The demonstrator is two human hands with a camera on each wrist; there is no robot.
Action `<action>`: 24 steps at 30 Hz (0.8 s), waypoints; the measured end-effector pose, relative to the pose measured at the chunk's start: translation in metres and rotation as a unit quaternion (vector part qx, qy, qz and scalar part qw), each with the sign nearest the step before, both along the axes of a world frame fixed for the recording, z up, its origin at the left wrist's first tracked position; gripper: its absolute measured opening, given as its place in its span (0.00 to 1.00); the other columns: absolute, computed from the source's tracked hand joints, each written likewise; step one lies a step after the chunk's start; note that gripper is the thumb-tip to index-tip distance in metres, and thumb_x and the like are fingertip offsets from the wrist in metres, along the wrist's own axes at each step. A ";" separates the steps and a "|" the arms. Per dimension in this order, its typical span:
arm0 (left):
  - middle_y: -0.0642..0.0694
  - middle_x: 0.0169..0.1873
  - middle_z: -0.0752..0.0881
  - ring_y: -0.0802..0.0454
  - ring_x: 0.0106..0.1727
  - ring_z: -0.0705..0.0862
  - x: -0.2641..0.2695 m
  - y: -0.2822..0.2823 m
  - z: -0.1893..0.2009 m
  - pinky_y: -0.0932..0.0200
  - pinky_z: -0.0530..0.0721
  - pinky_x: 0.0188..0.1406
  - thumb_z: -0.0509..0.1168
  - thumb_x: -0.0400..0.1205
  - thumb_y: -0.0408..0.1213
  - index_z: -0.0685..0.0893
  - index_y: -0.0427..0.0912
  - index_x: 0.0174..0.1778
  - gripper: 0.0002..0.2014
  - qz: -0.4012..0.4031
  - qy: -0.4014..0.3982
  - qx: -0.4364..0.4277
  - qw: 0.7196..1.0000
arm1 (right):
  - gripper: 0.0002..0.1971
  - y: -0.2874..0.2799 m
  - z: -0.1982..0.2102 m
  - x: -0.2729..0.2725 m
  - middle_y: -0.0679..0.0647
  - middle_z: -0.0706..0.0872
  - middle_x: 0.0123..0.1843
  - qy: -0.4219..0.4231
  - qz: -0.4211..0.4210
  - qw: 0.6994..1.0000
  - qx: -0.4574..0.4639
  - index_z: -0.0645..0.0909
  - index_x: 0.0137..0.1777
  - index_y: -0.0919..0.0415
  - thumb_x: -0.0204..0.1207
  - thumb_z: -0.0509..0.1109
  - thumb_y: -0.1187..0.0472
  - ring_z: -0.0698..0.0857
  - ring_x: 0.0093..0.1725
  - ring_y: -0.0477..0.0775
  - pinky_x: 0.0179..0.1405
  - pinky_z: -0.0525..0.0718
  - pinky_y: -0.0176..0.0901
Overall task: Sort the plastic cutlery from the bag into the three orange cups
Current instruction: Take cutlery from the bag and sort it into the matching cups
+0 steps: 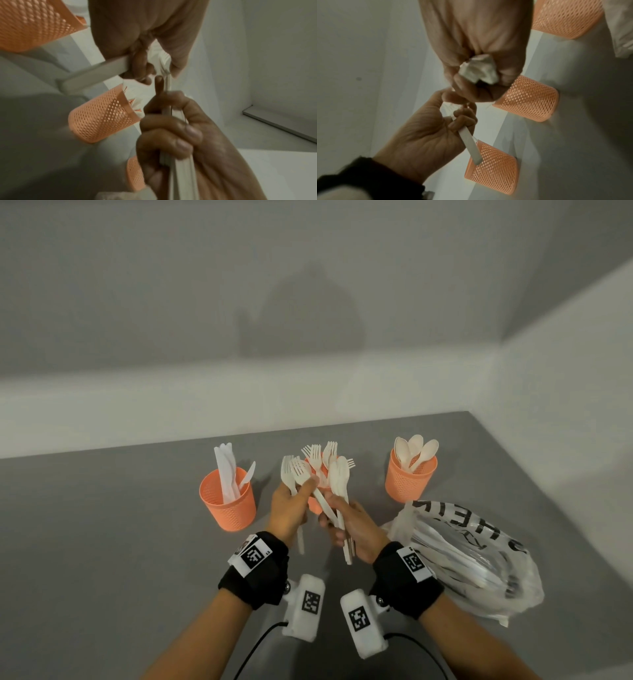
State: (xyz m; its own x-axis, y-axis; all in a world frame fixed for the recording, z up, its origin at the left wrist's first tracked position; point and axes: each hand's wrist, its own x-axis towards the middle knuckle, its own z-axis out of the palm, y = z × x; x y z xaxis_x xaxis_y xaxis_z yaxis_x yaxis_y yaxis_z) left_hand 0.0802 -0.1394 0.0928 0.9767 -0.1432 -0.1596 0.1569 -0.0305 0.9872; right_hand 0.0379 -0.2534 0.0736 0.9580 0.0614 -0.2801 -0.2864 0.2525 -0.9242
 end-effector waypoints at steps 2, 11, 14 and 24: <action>0.48 0.22 0.81 0.61 0.15 0.73 -0.005 -0.003 -0.005 0.69 0.68 0.14 0.61 0.83 0.37 0.80 0.36 0.46 0.08 -0.032 0.025 -0.013 0.999 | 0.14 0.004 0.002 -0.001 0.53 0.80 0.28 -0.007 -0.004 1.000 -0.020 0.79 0.46 0.57 0.84 0.57 0.50 0.68 0.16 0.42 0.17 0.66 0.32; 0.36 0.27 0.82 0.41 0.33 0.84 0.011 0.004 -0.010 0.51 0.81 0.39 0.52 0.87 0.41 0.74 0.41 0.36 0.15 0.147 -0.012 -0.052 0.988 | 0.16 0.001 0.001 -0.005 0.59 0.84 0.42 -0.005 -0.039 0.999 -0.002 0.80 0.59 0.60 0.81 0.62 0.49 0.85 0.28 0.52 0.23 0.82 0.39; 0.49 0.19 0.69 0.59 0.16 0.70 0.011 0.007 -0.003 0.61 0.71 0.19 0.55 0.86 0.39 0.73 0.41 0.34 0.14 0.130 -0.051 -0.033 0.990 | 0.14 -0.002 -0.002 -0.003 0.57 0.86 0.36 -0.015 -0.051 0.995 -0.086 0.78 0.61 0.56 0.82 0.62 0.50 0.75 0.19 0.45 0.17 0.73 0.33; 0.46 0.29 0.85 0.53 0.32 0.84 -0.003 -0.009 -0.015 0.64 0.79 0.32 0.71 0.76 0.33 0.82 0.44 0.31 0.08 0.057 -0.086 0.066 0.993 | 0.09 0.005 -0.008 0.005 0.49 0.79 0.30 -0.055 -0.055 0.972 -0.223 0.77 0.57 0.53 0.84 0.58 0.52 0.76 0.19 0.34 0.28 0.68 0.30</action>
State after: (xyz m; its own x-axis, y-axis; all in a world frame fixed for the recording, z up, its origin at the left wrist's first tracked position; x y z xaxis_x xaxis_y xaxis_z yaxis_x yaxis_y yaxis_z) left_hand 0.0777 -0.1483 0.0782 0.9998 -0.0200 0.0010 -0.0041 -0.1524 0.9883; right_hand 0.0428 -0.2480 0.0652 0.9776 -0.1462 -0.1513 -0.1739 -0.1569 -0.9722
